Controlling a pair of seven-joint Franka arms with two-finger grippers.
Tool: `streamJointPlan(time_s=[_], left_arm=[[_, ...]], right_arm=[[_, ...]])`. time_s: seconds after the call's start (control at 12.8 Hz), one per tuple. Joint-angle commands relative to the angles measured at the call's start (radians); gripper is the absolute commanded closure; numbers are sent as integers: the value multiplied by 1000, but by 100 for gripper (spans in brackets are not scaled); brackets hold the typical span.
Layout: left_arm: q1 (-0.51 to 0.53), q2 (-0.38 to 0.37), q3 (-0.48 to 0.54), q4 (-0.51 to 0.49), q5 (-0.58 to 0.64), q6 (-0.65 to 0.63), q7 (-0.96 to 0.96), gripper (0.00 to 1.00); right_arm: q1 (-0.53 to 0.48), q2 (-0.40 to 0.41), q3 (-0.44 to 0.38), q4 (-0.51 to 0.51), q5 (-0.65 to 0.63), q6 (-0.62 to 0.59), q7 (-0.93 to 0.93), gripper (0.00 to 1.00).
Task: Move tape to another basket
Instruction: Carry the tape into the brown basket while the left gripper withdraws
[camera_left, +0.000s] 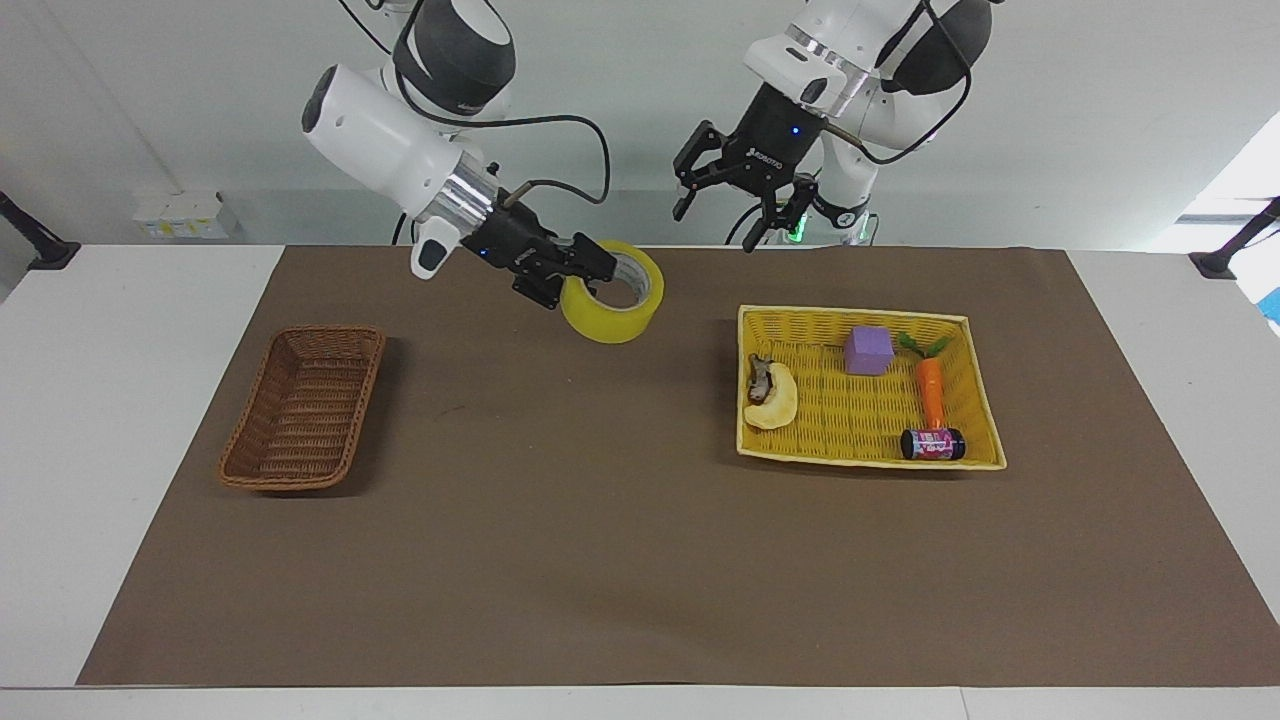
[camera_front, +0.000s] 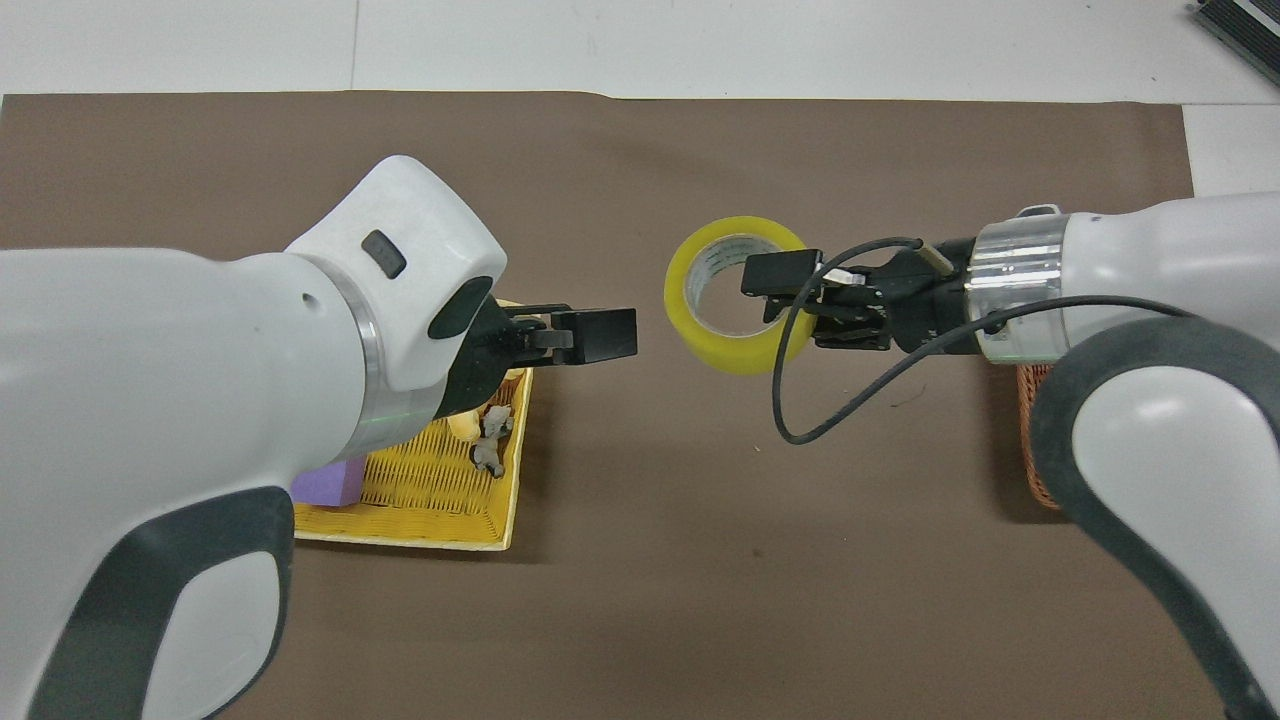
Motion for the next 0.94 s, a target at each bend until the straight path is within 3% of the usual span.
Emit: streamJointPlan(time_s=[0.0, 0.23, 0.39, 0.55, 0.7, 0.86], left_arm=[[64, -6, -2, -7, 24, -77, 43, 0], [162, -5, -2, -7, 48, -154, 157, 0], [223, -3, -2, 2, 85, -223, 224, 0], [257, -5, -1, 13, 175, -309, 290, 0], [319, -8, -1, 14, 191, -361, 338, 0], [397, -8, -1, 39, 193, -428, 390, 0]], right_arm=[[-124, -35, 4, 40, -51, -135, -18, 100], [-333, -49, -7, 42, -56, -313, -211, 100], [-430, -56, -12, 40, -158, -360, -282, 100], [-507, -46, -13, 40, -247, -342, -327, 100], [-565, 26, -12, 37, -240, -276, -345, 100], [-629, 113, -13, 32, -232, -262, -499, 100]])
